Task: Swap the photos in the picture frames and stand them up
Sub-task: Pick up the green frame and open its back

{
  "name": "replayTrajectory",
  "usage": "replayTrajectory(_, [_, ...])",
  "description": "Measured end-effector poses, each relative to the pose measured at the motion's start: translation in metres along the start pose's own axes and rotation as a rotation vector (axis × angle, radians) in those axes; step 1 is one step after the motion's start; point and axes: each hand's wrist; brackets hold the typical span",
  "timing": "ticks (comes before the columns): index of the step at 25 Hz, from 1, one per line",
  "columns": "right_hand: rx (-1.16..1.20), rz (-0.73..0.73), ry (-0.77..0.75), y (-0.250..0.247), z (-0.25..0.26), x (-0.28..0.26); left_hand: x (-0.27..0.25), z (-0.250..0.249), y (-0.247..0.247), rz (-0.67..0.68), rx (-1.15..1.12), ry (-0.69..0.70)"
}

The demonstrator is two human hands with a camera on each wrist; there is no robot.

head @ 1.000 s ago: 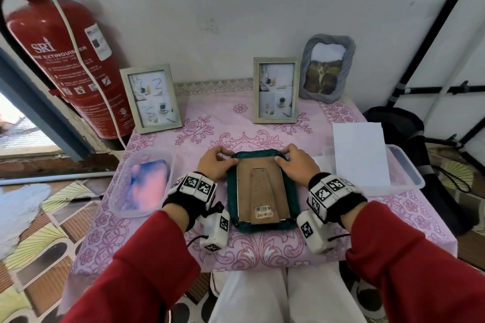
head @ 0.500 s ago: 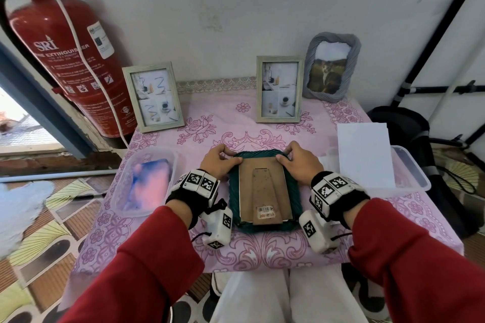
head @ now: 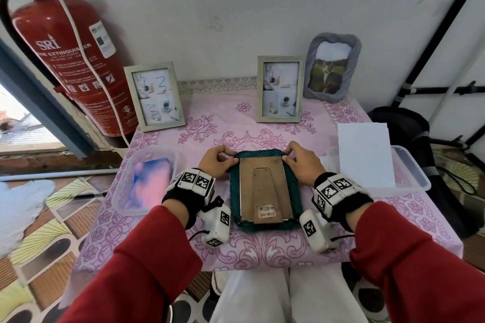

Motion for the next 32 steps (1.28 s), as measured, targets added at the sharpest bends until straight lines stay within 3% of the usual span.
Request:
replayTrajectory(12, [0.082, 0.000, 0.013, 0.001, -0.003, 0.002, -0.002, 0.002, -0.003, 0.028, -0.062, -0.041])
replayTrajectory(20, [0.015, 0.160, 0.033, -0.006, -0.002, -0.019, -0.018, 0.000, -0.001, 0.089, -0.034, -0.047])
replayTrajectory(25, [0.239, 0.302, 0.015, -0.010, -0.011, -0.055, -0.055, -0.005, -0.003, 0.121, -0.060, 0.047])
replayTrajectory(29, [0.346, 0.327, -0.028, -0.010, -0.019, -0.075, -0.088, -0.013, 0.012, 0.012, 0.232, 0.104])
replayTrajectory(32, [0.398, 0.290, -0.045, -0.008, -0.020, -0.079, -0.104, -0.021, 0.025, 0.013, 0.359, 0.033])
Point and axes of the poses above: each hand's wrist, its own x-axis towards the middle knuckle, its own y-axis out of the palm, z = x × y, and after that the axes turned 9 degrees about y, right-handed
